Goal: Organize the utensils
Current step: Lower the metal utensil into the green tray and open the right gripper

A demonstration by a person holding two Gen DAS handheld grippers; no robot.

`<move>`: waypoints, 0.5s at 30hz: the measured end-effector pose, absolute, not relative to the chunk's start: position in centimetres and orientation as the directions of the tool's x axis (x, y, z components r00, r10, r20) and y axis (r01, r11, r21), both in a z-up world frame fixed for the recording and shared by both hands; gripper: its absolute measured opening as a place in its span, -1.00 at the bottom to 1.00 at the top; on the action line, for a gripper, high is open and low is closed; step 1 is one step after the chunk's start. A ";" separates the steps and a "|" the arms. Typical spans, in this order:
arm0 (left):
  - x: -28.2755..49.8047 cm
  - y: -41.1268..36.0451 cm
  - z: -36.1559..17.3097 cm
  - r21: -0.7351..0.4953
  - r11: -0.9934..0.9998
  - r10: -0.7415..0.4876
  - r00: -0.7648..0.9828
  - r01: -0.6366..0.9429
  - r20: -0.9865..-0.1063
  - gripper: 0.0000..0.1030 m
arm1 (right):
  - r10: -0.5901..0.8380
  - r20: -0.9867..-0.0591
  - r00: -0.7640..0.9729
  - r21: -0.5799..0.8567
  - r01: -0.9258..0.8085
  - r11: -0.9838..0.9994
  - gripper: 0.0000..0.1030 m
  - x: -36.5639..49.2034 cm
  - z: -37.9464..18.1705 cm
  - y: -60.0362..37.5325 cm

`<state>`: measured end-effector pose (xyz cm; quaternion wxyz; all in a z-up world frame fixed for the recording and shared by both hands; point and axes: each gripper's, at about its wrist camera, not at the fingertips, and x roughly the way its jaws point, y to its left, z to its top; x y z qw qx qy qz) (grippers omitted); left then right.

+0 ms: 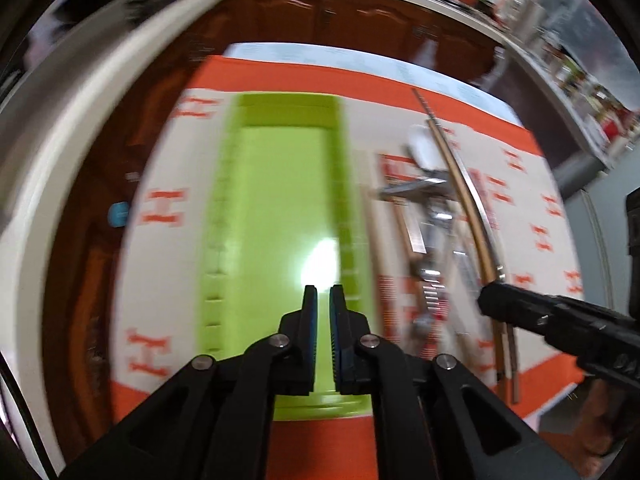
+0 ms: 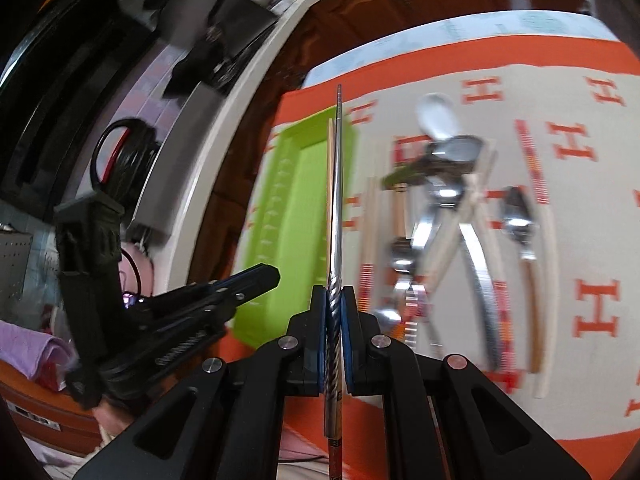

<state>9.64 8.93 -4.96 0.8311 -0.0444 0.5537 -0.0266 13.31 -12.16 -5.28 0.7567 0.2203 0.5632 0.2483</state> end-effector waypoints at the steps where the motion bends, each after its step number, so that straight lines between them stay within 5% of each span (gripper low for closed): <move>1: 9.4 9.8 -5.0 -0.091 0.995 -0.073 0.391 -0.028 -0.918 -0.84 | 0.627 -0.743 0.234 0.616 -0.126 0.778 -0.88 13.5 -5.1 -11.3; 11: 8.2 14.6 -5.1 -0.072 0.992 -0.021 0.426 -0.104 -0.905 -0.50 | 0.584 -0.790 0.186 0.590 -0.029 0.807 -0.87 18.1 -8.7 -3.9; 15: 8.3 15.3 -4.8 -0.064 0.991 -0.003 0.443 -0.121 -0.897 -0.18 | 0.550 -0.815 0.182 0.557 -0.013 0.830 -0.85 19.7 -10.2 -2.4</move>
